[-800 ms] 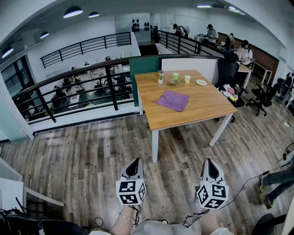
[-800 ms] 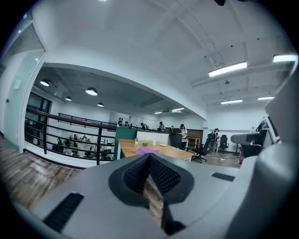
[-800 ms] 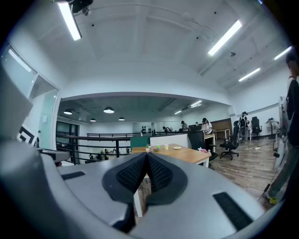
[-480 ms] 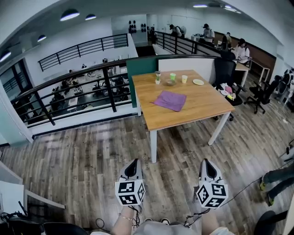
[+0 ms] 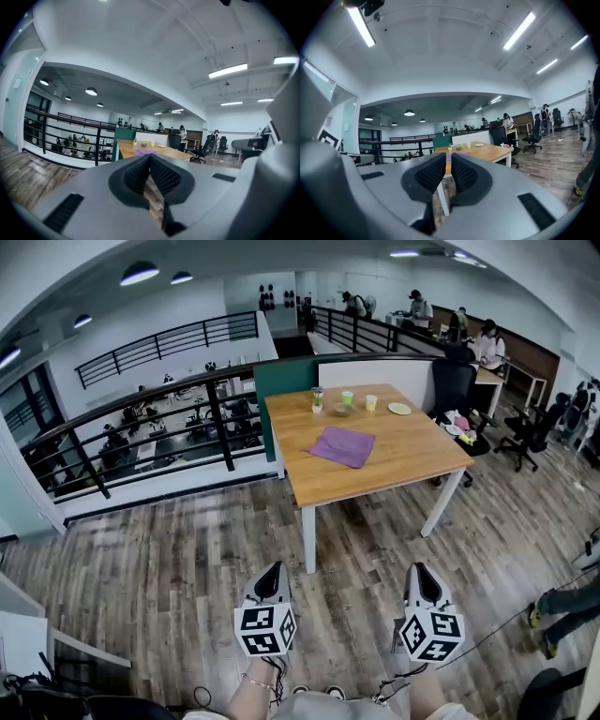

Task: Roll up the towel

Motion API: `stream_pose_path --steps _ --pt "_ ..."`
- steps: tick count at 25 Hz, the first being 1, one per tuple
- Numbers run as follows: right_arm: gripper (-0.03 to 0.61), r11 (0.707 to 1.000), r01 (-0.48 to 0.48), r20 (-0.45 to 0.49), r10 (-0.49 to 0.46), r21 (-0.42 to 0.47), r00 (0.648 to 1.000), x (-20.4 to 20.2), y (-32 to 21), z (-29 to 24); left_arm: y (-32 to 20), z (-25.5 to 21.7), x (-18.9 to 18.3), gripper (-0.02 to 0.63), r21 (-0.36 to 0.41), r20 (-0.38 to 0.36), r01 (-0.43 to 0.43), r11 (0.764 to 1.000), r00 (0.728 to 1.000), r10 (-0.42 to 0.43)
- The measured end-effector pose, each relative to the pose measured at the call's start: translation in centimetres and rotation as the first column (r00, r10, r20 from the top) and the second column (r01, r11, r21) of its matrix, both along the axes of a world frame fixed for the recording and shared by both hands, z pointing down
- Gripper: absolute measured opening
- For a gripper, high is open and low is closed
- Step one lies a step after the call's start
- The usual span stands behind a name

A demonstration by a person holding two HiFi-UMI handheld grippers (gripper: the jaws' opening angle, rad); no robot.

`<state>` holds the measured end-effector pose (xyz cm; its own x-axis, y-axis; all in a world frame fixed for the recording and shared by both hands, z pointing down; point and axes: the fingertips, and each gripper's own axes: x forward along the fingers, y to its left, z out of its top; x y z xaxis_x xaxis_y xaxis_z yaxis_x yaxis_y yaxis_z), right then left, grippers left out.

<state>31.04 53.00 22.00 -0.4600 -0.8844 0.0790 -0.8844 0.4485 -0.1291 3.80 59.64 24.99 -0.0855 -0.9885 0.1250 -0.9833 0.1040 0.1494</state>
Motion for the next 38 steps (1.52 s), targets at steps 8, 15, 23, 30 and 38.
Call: stream_pose_path --steps 8,15,23,30,38 --pt "0.070 1.000 -0.010 0.011 0.010 0.022 1.000 0.0 0.2 -0.6 0.3 -0.7 -0.6 0.057 0.014 0.008 -0.005 1.000 1.000 0.005" --pt "0.134 1.000 -0.009 0.012 0.008 0.028 1.000 -0.5 -0.3 -1.2 -0.1 -1.0 -1.6 0.184 0.006 0.019 -0.013 1.000 1.000 0.013" --pt "0.227 0.999 -0.019 0.000 0.019 0.034 1.000 -1.1 -0.7 -0.4 -0.6 -0.7 -2.7 0.354 0.015 0.038 -0.012 1.000 0.999 0.011" --pt "0.346 0.997 -0.038 -0.002 0.038 0.063 0.999 -1.5 -0.7 -0.2 -1.0 -0.4 -3.2 0.479 0.033 0.030 -0.018 0.999 0.999 0.017" --pt "0.485 0.990 -0.082 -0.024 0.085 0.119 0.996 -2.5 -0.7 -0.6 -1.2 0.7 -4.2 0.514 0.023 0.010 -0.023 0.999 1.000 0.023"
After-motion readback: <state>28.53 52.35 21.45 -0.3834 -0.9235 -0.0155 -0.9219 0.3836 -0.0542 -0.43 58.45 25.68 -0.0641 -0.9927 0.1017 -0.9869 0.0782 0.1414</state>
